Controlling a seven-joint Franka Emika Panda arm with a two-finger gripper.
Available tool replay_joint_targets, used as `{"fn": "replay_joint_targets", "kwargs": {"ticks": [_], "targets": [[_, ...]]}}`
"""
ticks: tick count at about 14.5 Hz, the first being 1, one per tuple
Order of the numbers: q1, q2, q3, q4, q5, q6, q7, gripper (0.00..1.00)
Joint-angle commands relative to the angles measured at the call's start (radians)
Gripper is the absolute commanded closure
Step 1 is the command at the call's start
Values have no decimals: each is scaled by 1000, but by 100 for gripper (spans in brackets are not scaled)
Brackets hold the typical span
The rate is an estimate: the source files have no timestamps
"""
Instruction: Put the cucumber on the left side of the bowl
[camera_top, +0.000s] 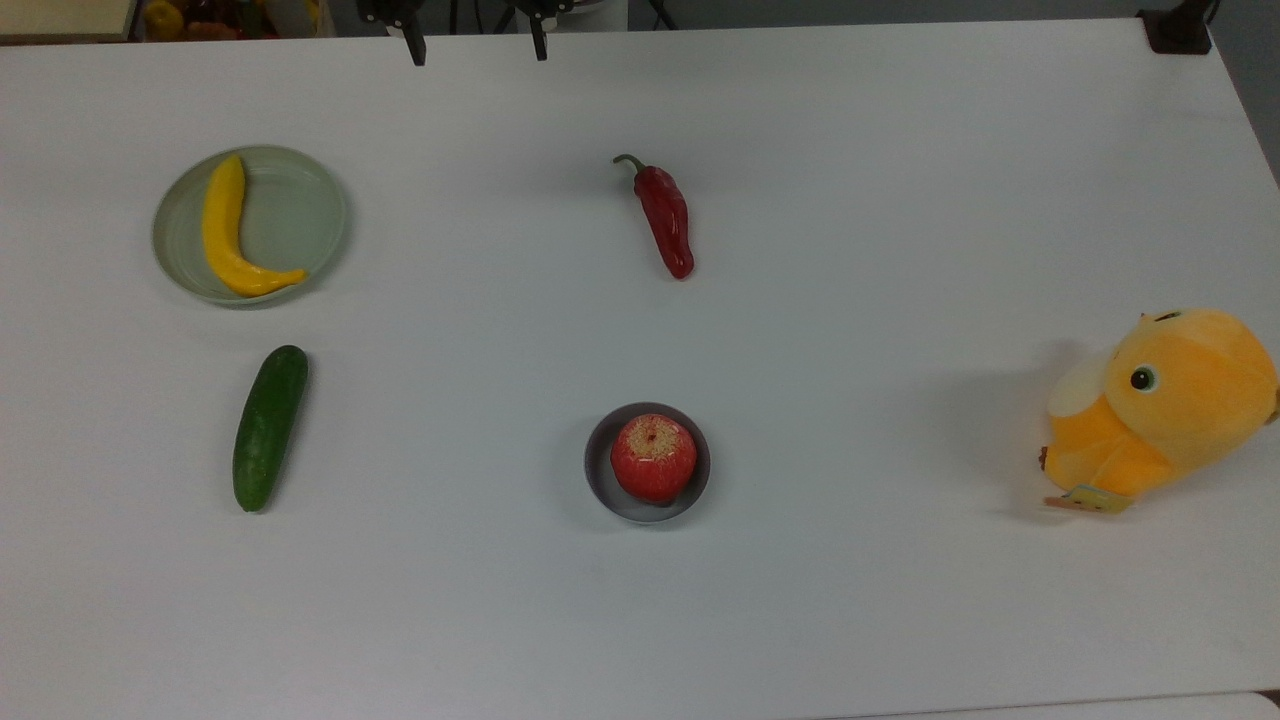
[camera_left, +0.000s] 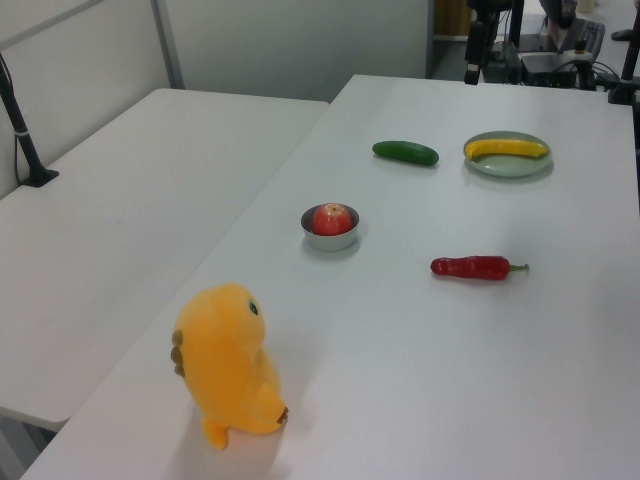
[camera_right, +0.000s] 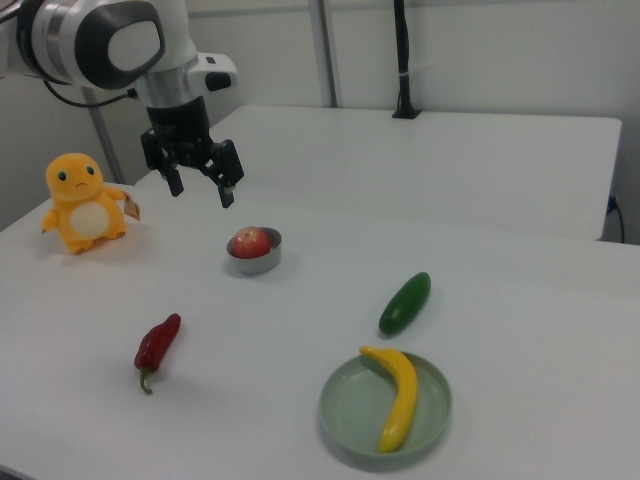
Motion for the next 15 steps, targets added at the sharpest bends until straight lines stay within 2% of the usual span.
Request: {"fn": "replay_joint_targets", "kwargs": {"ticks": [1,15], "targets": [[4,-9,-15,-7,-8,-54,-12,0],[12,-22,-12,-16,-5,-56,-12,0]]}}
